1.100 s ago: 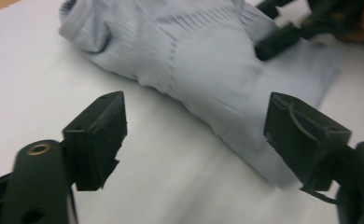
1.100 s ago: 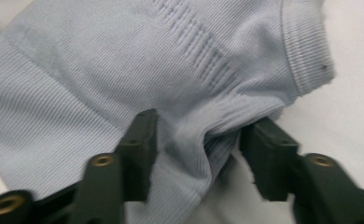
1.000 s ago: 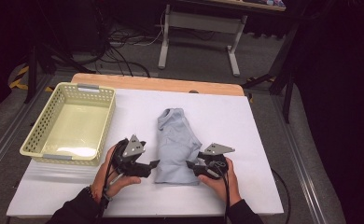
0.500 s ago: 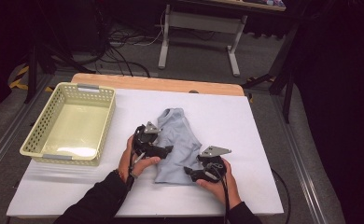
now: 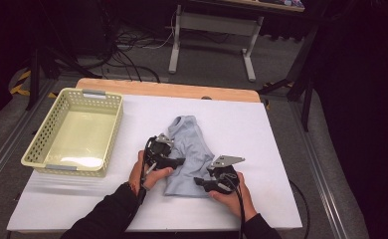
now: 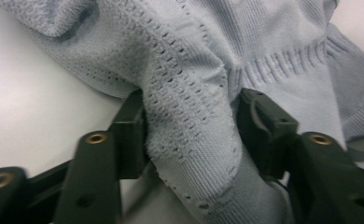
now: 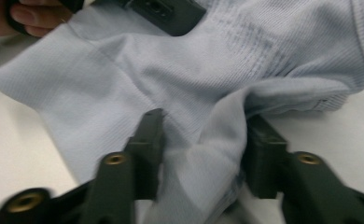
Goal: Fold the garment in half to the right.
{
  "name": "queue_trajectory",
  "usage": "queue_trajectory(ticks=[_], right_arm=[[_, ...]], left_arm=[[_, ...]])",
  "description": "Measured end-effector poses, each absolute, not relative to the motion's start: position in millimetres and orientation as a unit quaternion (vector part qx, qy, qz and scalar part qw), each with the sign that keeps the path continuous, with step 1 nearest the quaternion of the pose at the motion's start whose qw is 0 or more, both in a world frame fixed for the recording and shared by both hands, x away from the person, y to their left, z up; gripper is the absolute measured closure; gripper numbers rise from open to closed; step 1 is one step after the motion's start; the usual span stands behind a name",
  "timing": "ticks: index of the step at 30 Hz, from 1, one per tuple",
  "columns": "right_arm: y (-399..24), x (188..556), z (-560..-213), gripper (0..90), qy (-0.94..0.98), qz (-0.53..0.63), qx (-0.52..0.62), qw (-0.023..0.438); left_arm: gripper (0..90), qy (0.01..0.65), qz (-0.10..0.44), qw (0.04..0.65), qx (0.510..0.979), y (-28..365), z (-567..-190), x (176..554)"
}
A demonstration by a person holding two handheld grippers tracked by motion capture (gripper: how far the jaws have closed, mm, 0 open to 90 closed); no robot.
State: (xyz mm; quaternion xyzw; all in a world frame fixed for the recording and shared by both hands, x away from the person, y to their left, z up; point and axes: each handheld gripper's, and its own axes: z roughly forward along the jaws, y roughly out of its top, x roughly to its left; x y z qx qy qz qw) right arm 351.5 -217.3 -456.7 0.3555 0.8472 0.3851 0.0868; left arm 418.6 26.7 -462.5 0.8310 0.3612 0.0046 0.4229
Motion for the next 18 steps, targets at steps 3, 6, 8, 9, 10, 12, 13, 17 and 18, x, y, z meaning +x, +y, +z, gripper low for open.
queue_trajectory(ticks=[3, 6, 8, 9, 10, 12, 13, 17, 18], right_arm=[[-218.1, 351.9, -456.7, 66.6, 0.848, 0.39, 0.352, 0.076], [-219.1, 352.4, -456.8, 70.5, 0.846, 0.394, 0.351, 0.074], [-219.0, 352.5, -456.7, 71.9, 0.847, 0.394, 0.349, 0.076], [-218.8, 352.4, -456.6, 72.3, 0.847, 0.395, 0.348, 0.077], [-218.5, 352.1, -456.5, 72.9, 0.847, 0.395, 0.347, 0.08], [-217.7, 352.3, -456.2, 74.0, 0.848, 0.394, 0.343, 0.083], [-217.7, 352.3, -456.2, 74.0, 0.848, 0.394, 0.343, 0.083], [-217.5, 351.6, -456.3, 74.8, 0.849, 0.395, 0.34, 0.088], [-217.6, 351.6, -456.3, 74.9, 0.849, 0.396, 0.34, 0.088]], left_arm=[[59.3, 0.356, -0.001, 0.428, 0.831, 28.3, -462.2, 418.5], [63.8, 0.352, -0.005, 0.433, 0.83, 29.7, -462.2, 418.3], [65.1, 0.348, -0.001, 0.435, 0.831, 29.8, -462.2, 418.3], [65.5, 0.348, 0.001, 0.436, 0.83, 29.4, -462.1, 417.6], [65.8, 0.347, 0.003, 0.436, 0.83, 29.4, -461.9, 417.3], [66.7, 0.343, 0.005, 0.436, 0.832, 30.3, -461.6, 417.3], [66.7, 0.343, 0.006, 0.438, 0.831, 30.7, -461.9, 417.6], [67.4, 0.343, 0.007, 0.437, 0.832, 30.4, -461.3, 416.6], [67.5, 0.343, 0.006, 0.438, 0.831, 30.5, -461.5, 416.8]])
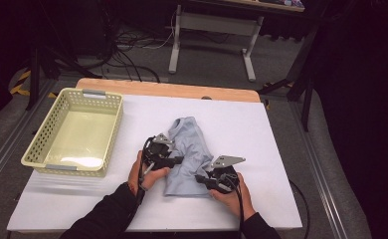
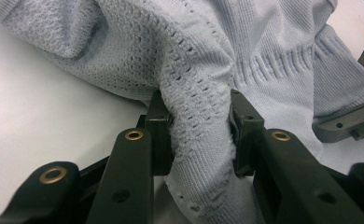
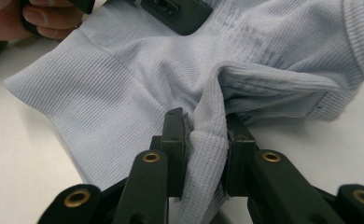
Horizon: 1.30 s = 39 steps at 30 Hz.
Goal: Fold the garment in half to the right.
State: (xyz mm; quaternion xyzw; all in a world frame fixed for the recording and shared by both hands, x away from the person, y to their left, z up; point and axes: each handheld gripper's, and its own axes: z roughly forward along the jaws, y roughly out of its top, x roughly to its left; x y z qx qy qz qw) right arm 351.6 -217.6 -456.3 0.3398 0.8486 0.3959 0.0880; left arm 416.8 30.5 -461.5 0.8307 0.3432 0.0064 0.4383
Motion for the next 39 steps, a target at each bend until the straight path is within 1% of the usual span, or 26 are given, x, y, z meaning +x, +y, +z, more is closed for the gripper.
queue_trajectory(ticks=[30, 39], right_arm=[[-216.3, 348.9, -456.5, 75.1, 0.849, 0.395, 0.335, 0.103], [-216.6, 349.6, -456.6, 75.0, 0.849, 0.396, 0.336, 0.1]], left_arm=[[67.5, 0.335, 0.017, 0.442, 0.832, 30.7, -461.8, 415.5], [67.4, 0.334, 0.017, 0.445, 0.831, 31.8, -462.5, 415.0]])
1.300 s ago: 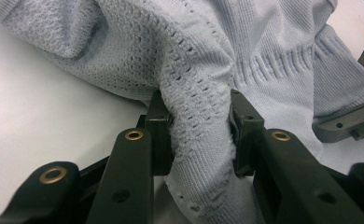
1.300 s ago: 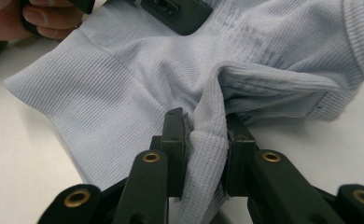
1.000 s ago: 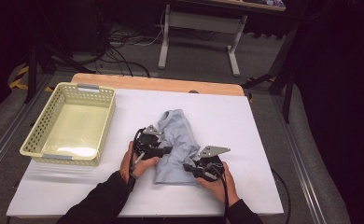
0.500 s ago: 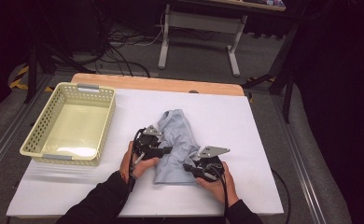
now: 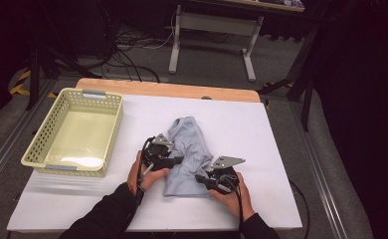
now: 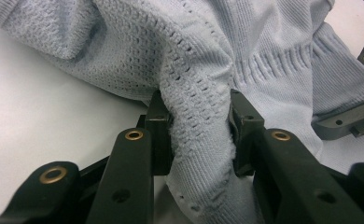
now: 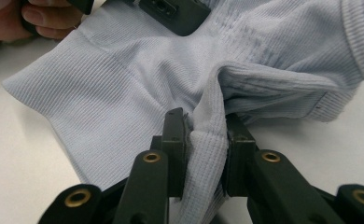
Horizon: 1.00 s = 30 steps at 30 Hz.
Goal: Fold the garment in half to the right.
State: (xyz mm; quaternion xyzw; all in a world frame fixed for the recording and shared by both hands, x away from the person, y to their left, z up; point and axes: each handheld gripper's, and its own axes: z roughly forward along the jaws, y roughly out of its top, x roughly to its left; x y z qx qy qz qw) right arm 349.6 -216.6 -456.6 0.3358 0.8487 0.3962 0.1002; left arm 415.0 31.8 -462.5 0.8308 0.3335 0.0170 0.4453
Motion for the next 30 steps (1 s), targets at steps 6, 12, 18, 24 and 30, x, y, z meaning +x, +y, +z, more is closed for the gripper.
queue_trajectory(ticks=[6, 12, 18, 24, 30], right_arm=[[-216.4, 348.7, -456.7, 75.0, 0.848, 0.396, 0.336, 0.103], [-215.6, 349.2, -456.0, 75.7, 0.85, 0.394, 0.334, 0.105], [-214.3, 350.2, -452.1, 78.2, 0.849, 0.399, 0.327, 0.112], [-211.0, 350.3, -448.8, 78.3, 0.848, 0.404, 0.321, 0.122], [-210.0, 348.8, -446.9, 78.4, 0.846, 0.408, 0.317, 0.13]], left_arm=[[67.4, 0.334, 0.017, 0.445, 0.831, 31.8, -462.5, 415.0], [68.3, 0.331, 0.022, 0.448, 0.83, 31.9, -461.4, 413.7], [68.9, 0.323, 0.034, 0.451, 0.831, 33.0, -456.2, 413.2], [68.9, 0.32, 0.041, 0.452, 0.832, 34.8, -450.8, 413.8], [68.9, 0.317, 0.051, 0.451, 0.833, 35.1, -445.3, 412.2]])
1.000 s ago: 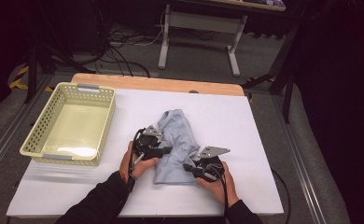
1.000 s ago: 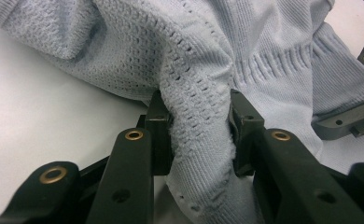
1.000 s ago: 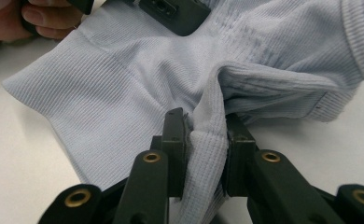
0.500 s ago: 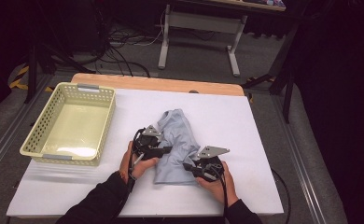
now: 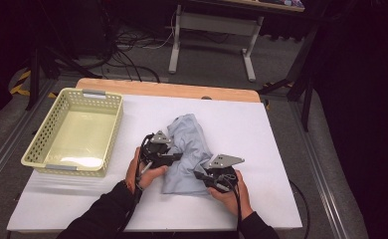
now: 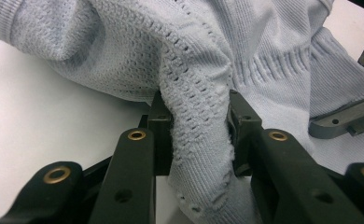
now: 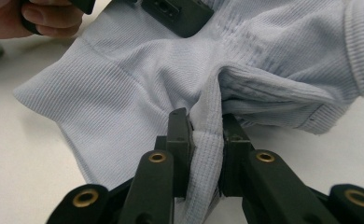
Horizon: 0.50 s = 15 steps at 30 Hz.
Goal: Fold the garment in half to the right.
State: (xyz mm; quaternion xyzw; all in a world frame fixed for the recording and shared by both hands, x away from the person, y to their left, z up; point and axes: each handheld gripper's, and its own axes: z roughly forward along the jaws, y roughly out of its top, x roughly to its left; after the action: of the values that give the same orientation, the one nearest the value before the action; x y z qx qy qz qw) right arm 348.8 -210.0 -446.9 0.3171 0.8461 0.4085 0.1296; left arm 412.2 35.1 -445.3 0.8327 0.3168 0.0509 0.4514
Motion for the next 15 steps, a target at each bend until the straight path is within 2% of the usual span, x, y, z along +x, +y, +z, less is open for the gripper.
queue_trajectory(ticks=[15], right_arm=[[-211.3, 347.8, -442.9, 78.4, 0.841, 0.419, 0.311, 0.146]], left_arm=[[68.7, 0.307, 0.061, 0.448, 0.837, 32.8, -434.8, 413.8]])
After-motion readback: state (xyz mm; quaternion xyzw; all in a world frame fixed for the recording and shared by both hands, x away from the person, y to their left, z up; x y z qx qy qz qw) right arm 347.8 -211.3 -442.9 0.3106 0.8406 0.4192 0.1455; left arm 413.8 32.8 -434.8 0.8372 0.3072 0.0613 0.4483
